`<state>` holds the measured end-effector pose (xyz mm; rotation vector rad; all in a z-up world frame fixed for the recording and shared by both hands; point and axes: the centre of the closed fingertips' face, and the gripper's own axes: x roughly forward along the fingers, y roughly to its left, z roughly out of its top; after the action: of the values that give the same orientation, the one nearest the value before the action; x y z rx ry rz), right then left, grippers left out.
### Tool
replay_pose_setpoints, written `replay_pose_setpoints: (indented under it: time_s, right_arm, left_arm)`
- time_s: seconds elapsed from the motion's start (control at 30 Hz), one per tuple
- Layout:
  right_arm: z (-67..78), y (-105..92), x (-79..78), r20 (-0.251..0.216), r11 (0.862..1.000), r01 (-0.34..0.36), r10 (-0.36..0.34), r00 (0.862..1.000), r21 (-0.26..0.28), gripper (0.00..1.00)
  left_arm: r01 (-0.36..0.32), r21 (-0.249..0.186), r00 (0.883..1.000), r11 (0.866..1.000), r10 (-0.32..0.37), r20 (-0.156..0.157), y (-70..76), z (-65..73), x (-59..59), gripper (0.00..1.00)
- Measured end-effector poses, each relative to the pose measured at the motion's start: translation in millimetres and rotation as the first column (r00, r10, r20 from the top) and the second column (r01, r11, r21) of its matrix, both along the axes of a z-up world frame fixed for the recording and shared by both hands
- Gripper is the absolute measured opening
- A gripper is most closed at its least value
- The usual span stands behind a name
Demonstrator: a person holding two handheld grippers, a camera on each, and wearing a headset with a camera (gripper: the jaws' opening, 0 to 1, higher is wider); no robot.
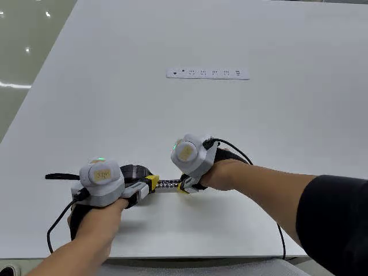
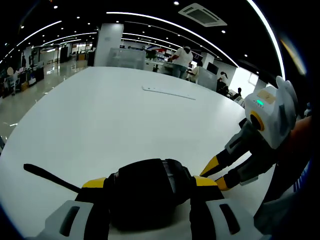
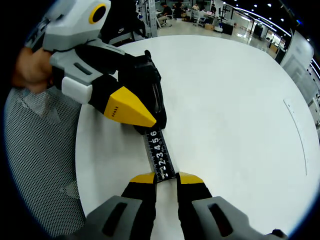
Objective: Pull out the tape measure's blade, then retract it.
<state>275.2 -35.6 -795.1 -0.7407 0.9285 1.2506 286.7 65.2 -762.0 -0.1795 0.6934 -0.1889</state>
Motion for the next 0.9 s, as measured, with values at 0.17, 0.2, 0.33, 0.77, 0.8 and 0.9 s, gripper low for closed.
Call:
replay_pose_setpoints:
  time_s: [0.17, 0.2, 0.33, 0.77, 0.8, 0.9]
  right_arm:
    - [-0.2, 1.3, 0.3, -0.004, 1.0, 0.003, -0.003, 1.0, 0.004, 0.11]
    - [-0.3, 1.5, 0.5, -0.005, 1.0, 0.003, -0.003, 1.0, 0.004, 0.11]
    - [-0.4, 3.7, 0.6, -0.005, 1.0, 0.003, -0.003, 1.0, 0.007, 0.11]
    - [-0.5, 8.7, 1.3, -0.009, 1.0, 0.02, -0.02, 1.0, 0.018, 0.11]
    - [-0.3, 9.2, 1.4, -0.008, 1.0, 0.019, -0.019, 1.0, 0.02, 0.11]
    - [-0.2, 10.3, 1.4, -0.008, 0.999, 0.022, -0.022, 1.0, 0.023, 0.11]
  left_arm:
    - [-0.001, -0.001, 1.0, 1.0, 0.001, 0.001, -0.3, 0.2, 0.0, 0.61]
    - [-0.001, -0.001, 1.0, 1.0, 0.001, 0.001, -0.3, 0.2, 0.0, 0.61]
    - [-0.001, -0.002, 1.0, 1.0, 0.001, -0.001, -0.5, 0.0, 0.2, 0.61]
    - [0.0, -0.003, 1.0, 1.0, 0.0, -0.001, 0.1, 0.1, 0.2, 0.61]
    - [0.0, -0.003, 1.0, 1.0, 0.0, -0.001, 0.1, 0.2, 0.1, 0.61]
    - [0.003, -0.004, 1.0, 1.0, -0.003, -0.002, 0.2, 0.3, 0.0, 0.61]
